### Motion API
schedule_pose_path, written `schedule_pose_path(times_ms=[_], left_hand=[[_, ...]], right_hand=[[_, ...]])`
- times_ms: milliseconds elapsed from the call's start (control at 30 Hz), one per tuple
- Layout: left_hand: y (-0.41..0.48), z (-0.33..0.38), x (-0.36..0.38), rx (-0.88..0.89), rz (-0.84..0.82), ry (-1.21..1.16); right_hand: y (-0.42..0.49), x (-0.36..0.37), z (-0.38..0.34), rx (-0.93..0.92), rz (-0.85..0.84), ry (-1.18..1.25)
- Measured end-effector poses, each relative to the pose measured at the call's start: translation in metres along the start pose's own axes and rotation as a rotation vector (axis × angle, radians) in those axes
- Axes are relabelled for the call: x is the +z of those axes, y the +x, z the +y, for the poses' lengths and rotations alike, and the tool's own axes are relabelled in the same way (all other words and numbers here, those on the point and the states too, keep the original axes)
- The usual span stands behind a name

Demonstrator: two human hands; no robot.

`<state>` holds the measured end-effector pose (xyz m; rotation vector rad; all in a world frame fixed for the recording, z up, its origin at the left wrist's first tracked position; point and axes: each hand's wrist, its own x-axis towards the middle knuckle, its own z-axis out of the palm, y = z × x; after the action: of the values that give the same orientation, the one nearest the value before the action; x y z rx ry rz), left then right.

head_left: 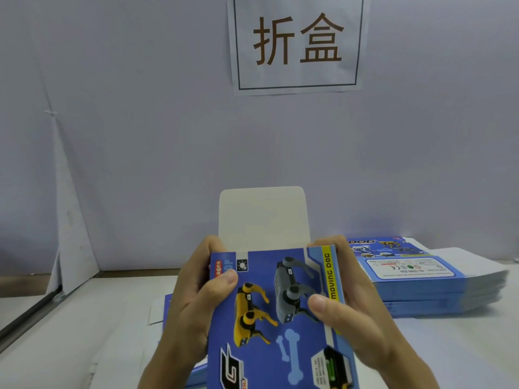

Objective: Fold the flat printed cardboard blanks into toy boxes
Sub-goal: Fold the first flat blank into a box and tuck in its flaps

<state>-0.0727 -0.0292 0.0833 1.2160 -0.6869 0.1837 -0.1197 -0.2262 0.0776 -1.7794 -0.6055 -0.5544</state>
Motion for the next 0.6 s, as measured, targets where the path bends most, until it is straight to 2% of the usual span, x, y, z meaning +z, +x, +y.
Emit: schedule_pose_path(times_ms=[467,600], left_hand=[[-0.0003,-0.0004,0.0010,0.053,-0.009,-0.012],[0.0038,0.0044,-0.0010,0.141,0.043,0.114]], right_hand=[[0.0001,-0.0003,-0.0018,-0.018,0.028,-0.043],[0.0051,0.0063,-0.0030,-0.188,0.202,-0.136]])
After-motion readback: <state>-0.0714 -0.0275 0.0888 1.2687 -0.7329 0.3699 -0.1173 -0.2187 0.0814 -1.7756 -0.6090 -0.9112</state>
